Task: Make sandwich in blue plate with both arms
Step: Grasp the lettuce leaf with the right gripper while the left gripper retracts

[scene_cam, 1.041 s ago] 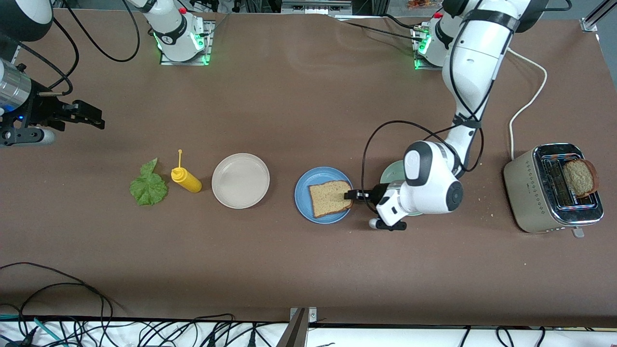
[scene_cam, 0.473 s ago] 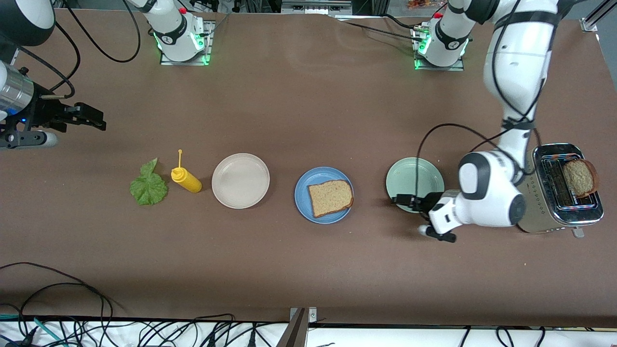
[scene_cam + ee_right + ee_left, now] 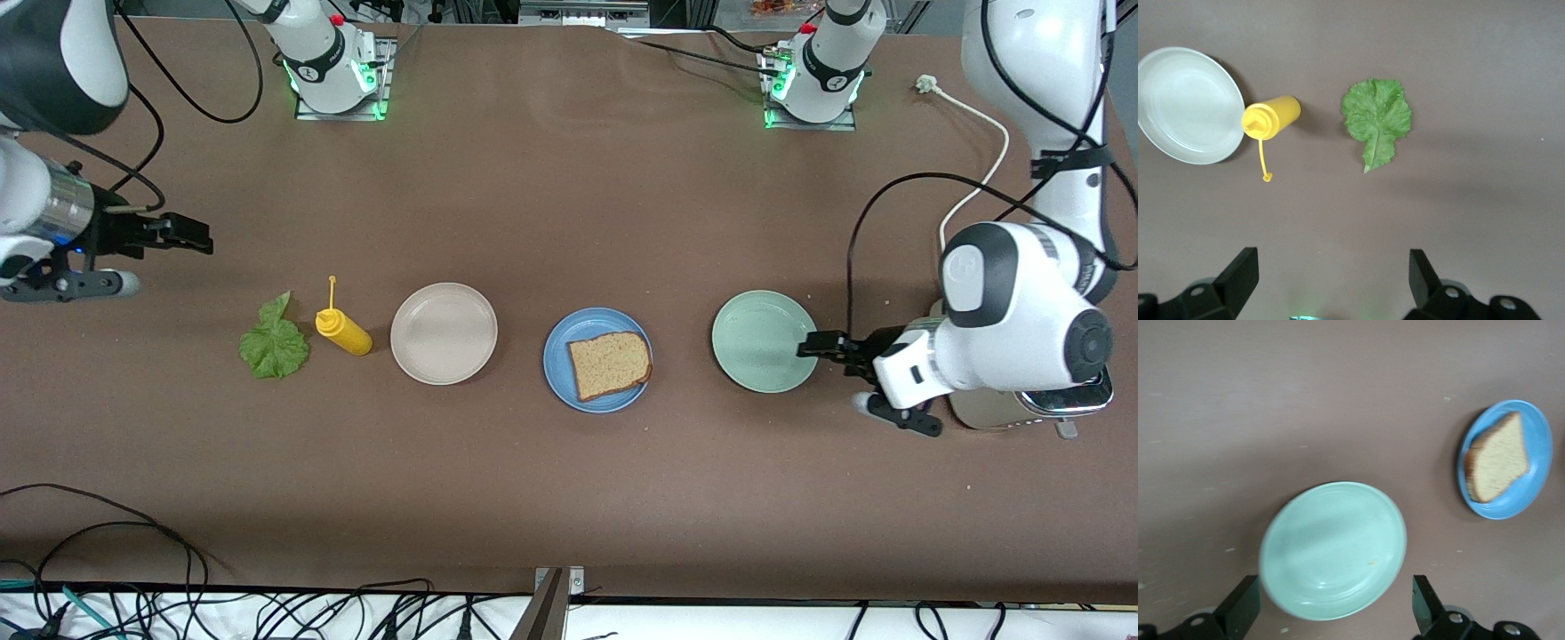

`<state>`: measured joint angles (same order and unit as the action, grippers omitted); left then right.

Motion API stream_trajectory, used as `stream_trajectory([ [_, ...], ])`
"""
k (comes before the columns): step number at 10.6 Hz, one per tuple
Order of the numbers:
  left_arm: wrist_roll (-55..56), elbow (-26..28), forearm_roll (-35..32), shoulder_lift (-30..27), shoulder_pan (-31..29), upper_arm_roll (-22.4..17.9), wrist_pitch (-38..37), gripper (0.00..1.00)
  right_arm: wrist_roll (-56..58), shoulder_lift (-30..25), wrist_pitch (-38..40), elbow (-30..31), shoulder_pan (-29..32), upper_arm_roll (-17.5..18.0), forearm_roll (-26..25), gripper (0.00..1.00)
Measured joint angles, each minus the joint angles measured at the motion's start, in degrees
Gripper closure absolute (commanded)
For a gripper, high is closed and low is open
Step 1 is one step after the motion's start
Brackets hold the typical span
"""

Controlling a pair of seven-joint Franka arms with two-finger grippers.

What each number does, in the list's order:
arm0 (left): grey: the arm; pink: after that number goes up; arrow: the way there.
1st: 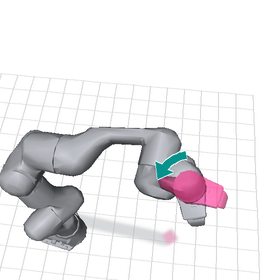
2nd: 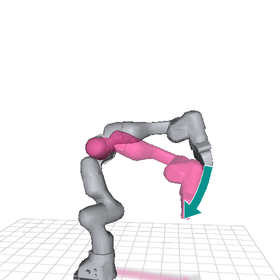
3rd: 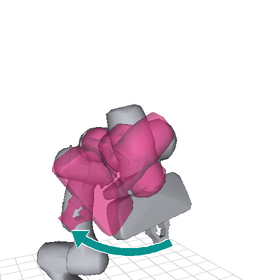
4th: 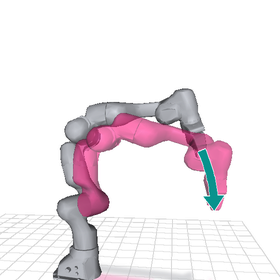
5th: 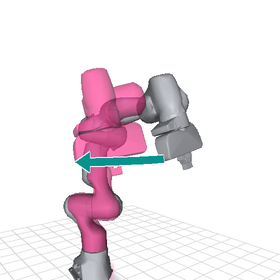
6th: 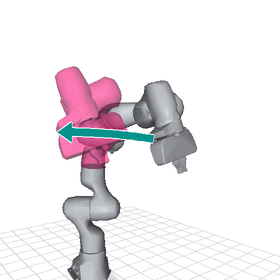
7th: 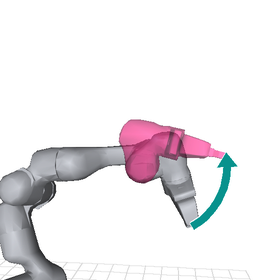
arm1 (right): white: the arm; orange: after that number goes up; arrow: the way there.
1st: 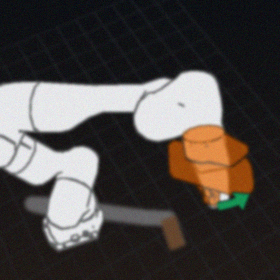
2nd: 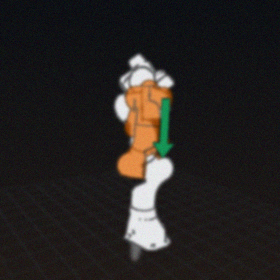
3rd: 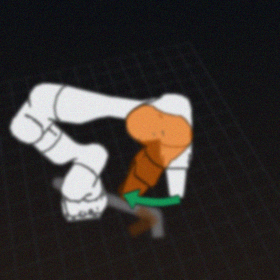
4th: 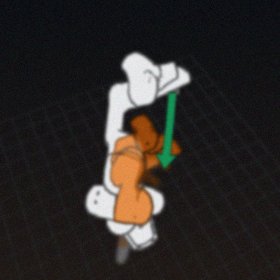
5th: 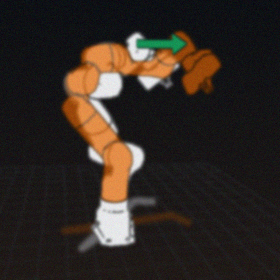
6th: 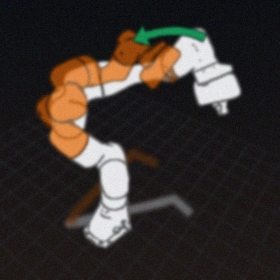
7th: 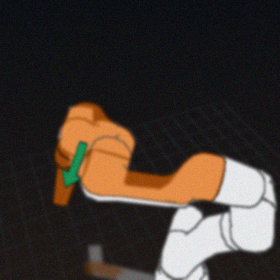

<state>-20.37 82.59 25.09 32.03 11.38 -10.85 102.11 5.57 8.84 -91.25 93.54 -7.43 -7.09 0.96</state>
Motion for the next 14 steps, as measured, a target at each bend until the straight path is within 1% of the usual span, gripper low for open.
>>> stream_trajectory([
  [1, -1.7, 0.0, -0.5, -0.2, -0.1, -2.1, 0.1, 0.00, 2.2, 1.8, -0.1, 0.1, 0.1, -0.1, 0.0, 0.00],
  [2, -3.7, -0.1, -3.6, -1.0, -0.4, -3.3, 0.1, 0.00, 3.7, 4.0, -0.5, 0.2, 0.2, -0.2, 0.0, 0.00],
  [3, -4.3, -0.2, -10.8, -3.1, -0.5, -3.2, -0.1, 0.00, 4.9, 6.6, -1.7, 0.3, 0.3, -0.2, 0.0, 0.00],
  [4, -4.2, -0.2, -17.4, -6.1, -0.3, -1.9, -0.7, 0.00, 6.8, 9.2, -4.0, 0.5, 0.6, -0.4, 0.0, 0.00],
  [5, -2.2, -0.2, -22.1, -9.2, 0.1, -0.5, -2.2, 0.00, 8.7, 11.3, -6.4, 1.0, 0.8, -0.6, 0.0, 0.00],
  [7, 4.4, -0.2, -27.9, -14.0, 0.5, 1.4, -6.3, 0.00, 12.9, 14.2, -12.7, 4.3, 1.7, -0.7, 0.0, 0.00],
  [9, 8.3, -0.2, -33.2, -17.3, 0.5, 2.7, -10.9, 0.00, 14.1, 15.5, -22.2, 10.1, 2.1, -0.7, 0.0, 0.00],
  [10, 8.7, -0.2, -34.4, -18.3, 0.5, 2.8, -12.1, 0.00, 14.5, 15.8, -27.1, 13.5, 2.1, -0.7, 0.0, 0.00],
  [12, 9.2, -0.4, -34.4, -19.5, -0.8, 3.3, -13.9, 0.00, 17.5, 16.6, -38.1, 19.7, 2.1, -0.7, 0.0, 0.00],
  [13, 11.4, -0.6, -33.9, -19.7, -1.7, 4.2, -14.8, 0.00, 19.3, 17.7, -41.7, 21.2, 2.1, -0.7, 0.0, 0.00],
  [14, 15.0, -0.9, -31.2, -20.0, -2.9, 5.1, -15.6, 0.00, 20.1, 19.0, -43.3, 21.8, 2.2, -0.7, 0.0, 0.04],
])
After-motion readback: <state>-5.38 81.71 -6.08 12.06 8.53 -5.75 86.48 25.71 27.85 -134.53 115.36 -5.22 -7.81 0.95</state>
